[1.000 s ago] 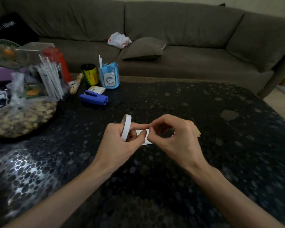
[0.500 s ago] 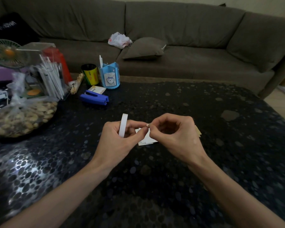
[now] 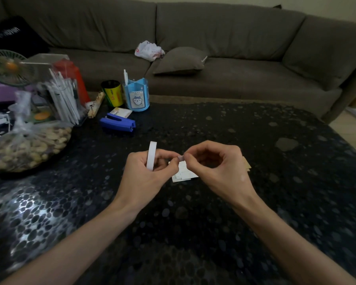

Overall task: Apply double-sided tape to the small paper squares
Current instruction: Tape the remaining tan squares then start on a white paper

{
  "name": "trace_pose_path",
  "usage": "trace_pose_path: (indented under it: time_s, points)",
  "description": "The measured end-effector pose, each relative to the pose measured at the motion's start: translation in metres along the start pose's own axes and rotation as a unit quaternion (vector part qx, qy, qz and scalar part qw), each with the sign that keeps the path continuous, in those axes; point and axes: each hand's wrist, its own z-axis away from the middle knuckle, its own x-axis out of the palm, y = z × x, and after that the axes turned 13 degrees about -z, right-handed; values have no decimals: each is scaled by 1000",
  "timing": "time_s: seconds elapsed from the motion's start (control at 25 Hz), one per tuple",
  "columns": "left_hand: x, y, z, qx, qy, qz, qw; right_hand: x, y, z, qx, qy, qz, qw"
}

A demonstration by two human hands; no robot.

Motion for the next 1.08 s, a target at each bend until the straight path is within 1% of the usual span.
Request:
trace_pose_path:
  time_s: [0.2,0.4,0.52,0.64,0.72,0.88,1.0,1.08]
  points:
    - [0,4,2,-10,-16,12,1000,0,1,0,-10,7,-7,1000]
    - [1,3,0,-12,2,15,1000,1,0,1,-14,22,-9,1000]
    - [0,1,0,-10,8,11,1000,2,0,1,-18,18,-9,1000]
    - [0,0,0,-8,-1,15,1000,2,1,2,-24,4,6,1000]
    - [0,-1,0,7,-6,7,1000,2,2,2,-25,-1,27,999]
    - [1,1,2,52,-11,-20,998,1,2,3,-24,18,49,998]
    - [3,0,4,75,-15,-41,996,1,2,2,-21,32,41,998]
    - [5,0,4,80,-19,-45,996,0,1,2,-11,40,15,999]
